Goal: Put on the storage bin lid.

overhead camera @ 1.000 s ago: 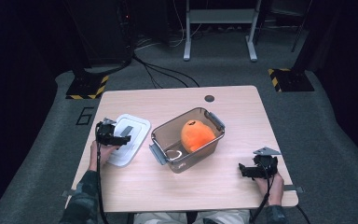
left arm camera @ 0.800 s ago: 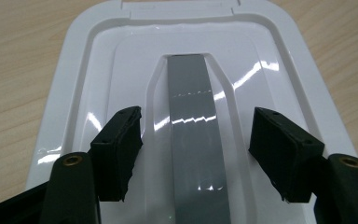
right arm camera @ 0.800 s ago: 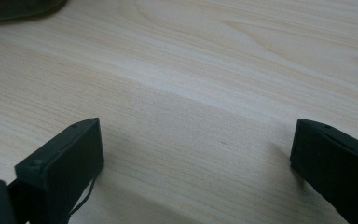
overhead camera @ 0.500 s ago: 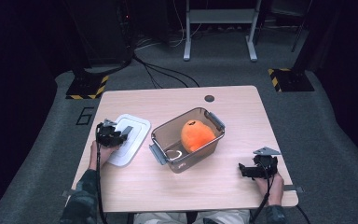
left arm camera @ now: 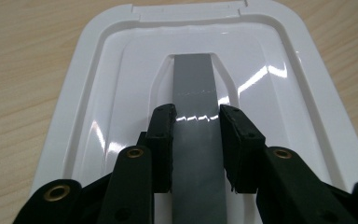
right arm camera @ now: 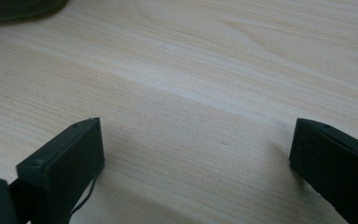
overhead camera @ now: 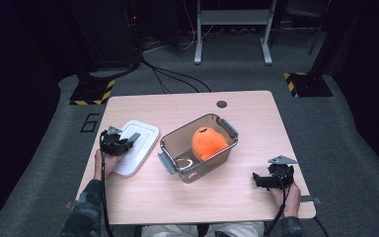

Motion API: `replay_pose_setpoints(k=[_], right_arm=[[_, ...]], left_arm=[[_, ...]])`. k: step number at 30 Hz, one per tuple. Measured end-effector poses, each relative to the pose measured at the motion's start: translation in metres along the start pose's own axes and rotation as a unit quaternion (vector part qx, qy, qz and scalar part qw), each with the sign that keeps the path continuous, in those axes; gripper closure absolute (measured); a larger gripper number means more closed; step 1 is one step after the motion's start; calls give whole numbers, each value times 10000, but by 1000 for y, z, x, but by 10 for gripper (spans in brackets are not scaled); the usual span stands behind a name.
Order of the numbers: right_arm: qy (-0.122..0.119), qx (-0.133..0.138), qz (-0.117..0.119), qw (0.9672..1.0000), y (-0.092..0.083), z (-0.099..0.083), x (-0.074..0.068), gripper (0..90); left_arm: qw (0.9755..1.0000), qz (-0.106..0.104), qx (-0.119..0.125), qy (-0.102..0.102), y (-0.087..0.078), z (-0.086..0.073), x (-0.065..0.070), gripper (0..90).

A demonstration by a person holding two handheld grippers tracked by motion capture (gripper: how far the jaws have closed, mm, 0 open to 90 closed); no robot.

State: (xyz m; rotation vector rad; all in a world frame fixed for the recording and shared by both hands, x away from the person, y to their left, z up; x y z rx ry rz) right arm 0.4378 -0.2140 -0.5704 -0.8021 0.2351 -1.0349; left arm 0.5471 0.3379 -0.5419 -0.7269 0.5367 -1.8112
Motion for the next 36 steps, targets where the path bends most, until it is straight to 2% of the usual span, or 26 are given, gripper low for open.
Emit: replay_pose_setpoints(k=[10,21,27,36], right_arm=[[0,-3,1,10000,0,0,0,21],[17,-42,-22,10000,1,0,0,0],[17,-41,-24,10000,1,0,0,0],[18,-43,-13,10000,1,0,1,0]], left_arm=[[9995,-187,264,59,-30,21,14,661],[9977,-281,479,394,-64,51,37,661],[9965,-310,489,601,-77,65,50,661],[9948,-445,500,769,-91,80,69,661]])
Point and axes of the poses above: each handheld gripper's, and its own axes: y roughly forward along the jaws, z roughly out of its top, x roughly to its right, the point moved 6 cm from there along y, roughly forward along the jaws, and after that the axes turned 15 degrees about -y, right-handed, at the moved point
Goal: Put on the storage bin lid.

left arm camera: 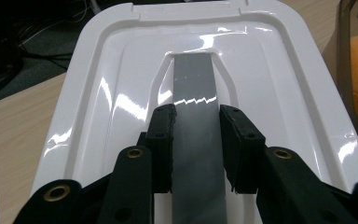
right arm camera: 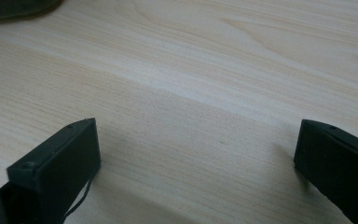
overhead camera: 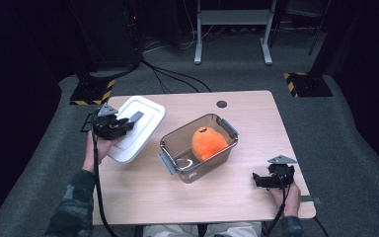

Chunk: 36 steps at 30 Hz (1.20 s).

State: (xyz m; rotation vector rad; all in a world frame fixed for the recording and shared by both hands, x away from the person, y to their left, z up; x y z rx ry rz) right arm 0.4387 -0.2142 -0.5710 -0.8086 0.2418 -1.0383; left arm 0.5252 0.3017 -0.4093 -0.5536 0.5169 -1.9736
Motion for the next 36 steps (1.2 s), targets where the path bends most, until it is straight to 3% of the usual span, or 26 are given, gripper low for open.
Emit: replay_pose_setpoints(k=[14,24,36], right_arm=[[-1,2,-19,10000,0,0,0,0],[0,-1,-33,10000,0,0,0,0],[1,3,-22,10000,0,0,0,0]], left_arm=[[9990,-303,55,334,-16,30,44,661],[9973,-462,-50,566,-8,43,77,661],[9955,-686,-115,645,2,50,107,661]])
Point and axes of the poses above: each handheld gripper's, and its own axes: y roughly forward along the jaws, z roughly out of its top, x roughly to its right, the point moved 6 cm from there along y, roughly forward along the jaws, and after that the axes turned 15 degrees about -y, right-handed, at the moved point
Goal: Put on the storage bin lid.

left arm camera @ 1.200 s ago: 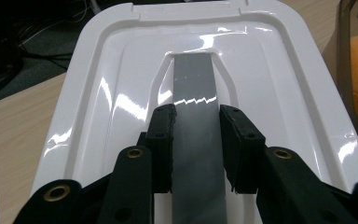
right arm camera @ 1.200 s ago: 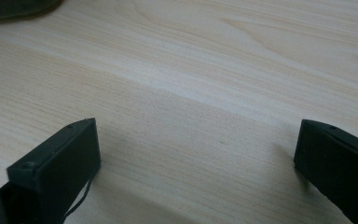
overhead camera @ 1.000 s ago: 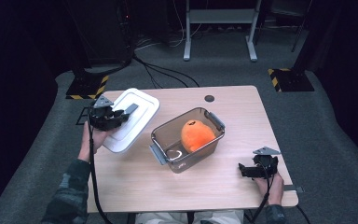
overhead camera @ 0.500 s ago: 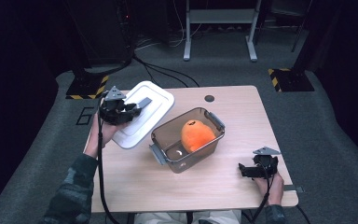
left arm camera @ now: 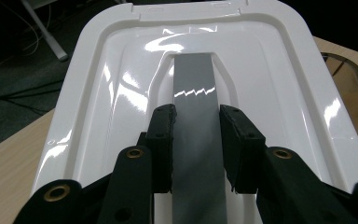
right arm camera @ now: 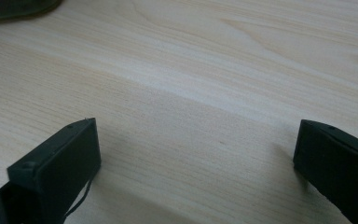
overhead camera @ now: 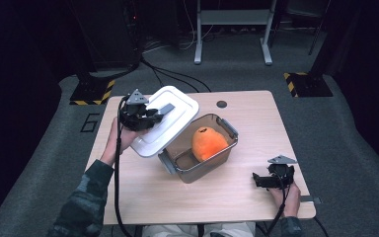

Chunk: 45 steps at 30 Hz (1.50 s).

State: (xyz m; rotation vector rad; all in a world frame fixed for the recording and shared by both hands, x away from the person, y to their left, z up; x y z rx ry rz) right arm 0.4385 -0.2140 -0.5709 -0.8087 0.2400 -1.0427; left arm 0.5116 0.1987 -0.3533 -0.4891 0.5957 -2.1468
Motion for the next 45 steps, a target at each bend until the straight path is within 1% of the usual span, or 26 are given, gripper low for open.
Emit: replay_pose_setpoints(k=[11,13,14,17,26,29,33,36,44,45], right_arm=[[25,6,-9,10000,0,0,0,0],[25,4,-8,10000,0,0,0,0],[28,3,-7,10000,0,0,0,0],[35,0,-10,10000,0,0,0,0],[54,-6,-30,10000,0,0,0,0],[52,-7,-30,10000,0,0,0,0],[47,-3,-31,10000,0,0,0,0],[44,-3,-35,10000,0,0,0,0],[48,-5,-38,10000,0,0,0,0],[45,-4,-39,10000,0,0,0,0]], left_arm=[[9994,-213,-179,208,19,5,27,660],[9993,-255,-197,213,23,5,31,660],[9990,-273,-225,267,25,6,33,660],[9986,-327,-281,320,31,6,41,660],[9968,-500,-438,440,53,5,63,661],[9962,-540,-497,478,59,4,67,660],[9955,-570,-608,461,69,-1,71,660],[9947,-577,-698,487,75,-5,73,660],[9929,-640,-862,506,86,-15,77,660],[9928,-663,-874,483,88,-16,78,660]])
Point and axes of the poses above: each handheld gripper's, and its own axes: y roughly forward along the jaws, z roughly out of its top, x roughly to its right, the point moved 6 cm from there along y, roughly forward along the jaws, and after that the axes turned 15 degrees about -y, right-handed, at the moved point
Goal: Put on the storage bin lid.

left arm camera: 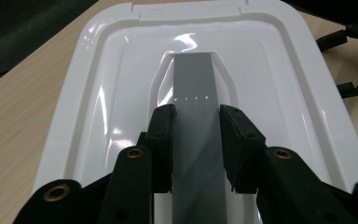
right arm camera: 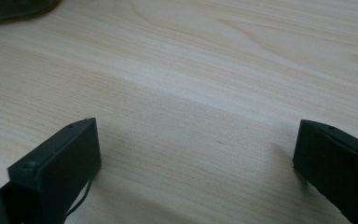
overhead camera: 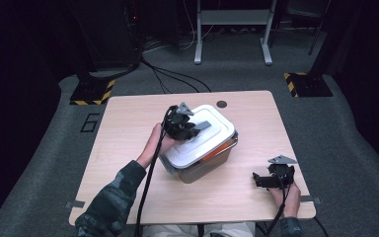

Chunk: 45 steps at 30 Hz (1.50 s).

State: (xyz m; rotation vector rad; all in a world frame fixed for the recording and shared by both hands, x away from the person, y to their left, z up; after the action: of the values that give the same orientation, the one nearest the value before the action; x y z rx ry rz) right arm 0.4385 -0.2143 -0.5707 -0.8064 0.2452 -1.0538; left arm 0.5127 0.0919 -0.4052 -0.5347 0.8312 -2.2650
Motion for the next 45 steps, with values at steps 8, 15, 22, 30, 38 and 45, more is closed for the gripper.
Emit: replay_pose_setpoints(k=[8,15,22,30,38,45], right_arm=[[2,-1,1,10000,0,0,0,0],[-20,-5,5,10000,0,0,0,0],[-23,-3,14,10000,0,0,0,0],[-23,-2,15,10000,0,0,0,0],[-25,-2,13,10000,0,0,0,0],[-24,-1,12,10000,0,0,0,0]], left_arm=[[9999,-88,-74,74,10,-3,7,660],[9997,-134,-162,147,15,-8,12,660],[9995,-143,-222,185,18,-12,12,660],[9996,-207,-152,103,20,-15,10,659],[9997,-203,-152,48,16,-13,8,413],[10000,5,39,-12,-3,-10,0,227]])
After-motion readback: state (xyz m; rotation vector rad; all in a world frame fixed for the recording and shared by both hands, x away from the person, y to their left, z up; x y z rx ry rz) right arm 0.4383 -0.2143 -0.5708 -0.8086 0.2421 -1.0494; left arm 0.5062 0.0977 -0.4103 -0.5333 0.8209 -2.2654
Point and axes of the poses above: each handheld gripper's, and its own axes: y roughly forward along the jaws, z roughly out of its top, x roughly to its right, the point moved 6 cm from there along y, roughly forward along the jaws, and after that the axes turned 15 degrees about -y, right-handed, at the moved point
